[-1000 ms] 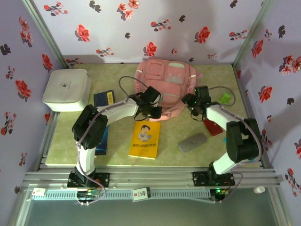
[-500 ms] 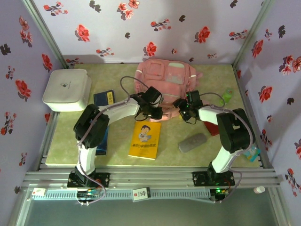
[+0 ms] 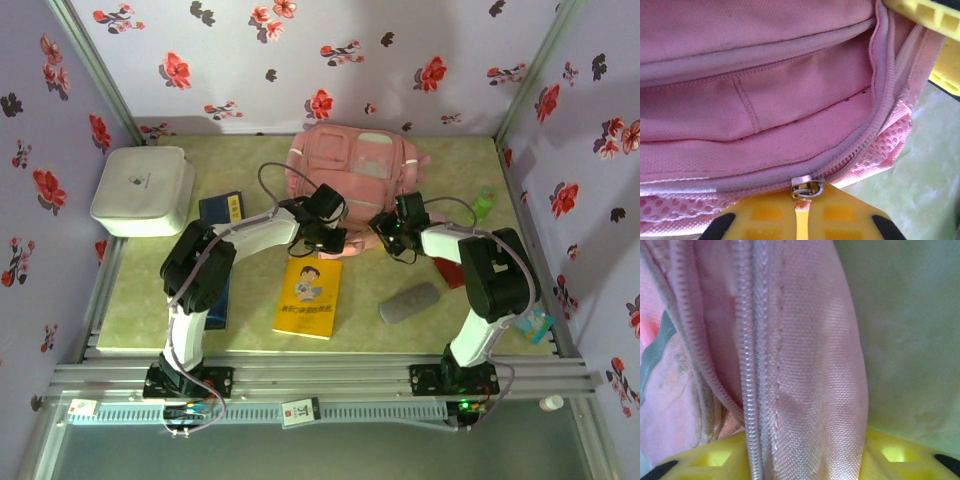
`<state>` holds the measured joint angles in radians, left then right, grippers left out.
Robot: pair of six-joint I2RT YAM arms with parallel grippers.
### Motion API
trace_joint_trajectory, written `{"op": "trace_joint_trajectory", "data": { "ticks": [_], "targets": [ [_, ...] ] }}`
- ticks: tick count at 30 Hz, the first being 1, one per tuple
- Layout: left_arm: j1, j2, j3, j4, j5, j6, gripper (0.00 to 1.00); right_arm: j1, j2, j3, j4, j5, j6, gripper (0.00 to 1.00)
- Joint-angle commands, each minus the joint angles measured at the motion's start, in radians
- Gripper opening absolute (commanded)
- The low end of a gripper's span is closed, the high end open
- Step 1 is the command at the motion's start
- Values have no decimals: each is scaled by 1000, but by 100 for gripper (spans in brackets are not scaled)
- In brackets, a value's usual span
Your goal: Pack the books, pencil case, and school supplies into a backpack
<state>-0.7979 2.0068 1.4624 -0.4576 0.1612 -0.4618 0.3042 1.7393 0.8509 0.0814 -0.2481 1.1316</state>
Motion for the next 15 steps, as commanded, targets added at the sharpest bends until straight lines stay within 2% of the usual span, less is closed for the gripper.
{"op": "trace_joint_trajectory", "data": {
  "ticks": [1,6,15],
  "targets": [
    [5,-37,-20,-29,-56,22,0,6,22,22,-52,88,-38,42],
    [58,-71,-64,-28,-73,40,0,7,21,47,-113,166,-90,37],
    [148,-115,-135,-40,-136,105,0,4,22,91,-188,266,-149,36]
  ]
}}
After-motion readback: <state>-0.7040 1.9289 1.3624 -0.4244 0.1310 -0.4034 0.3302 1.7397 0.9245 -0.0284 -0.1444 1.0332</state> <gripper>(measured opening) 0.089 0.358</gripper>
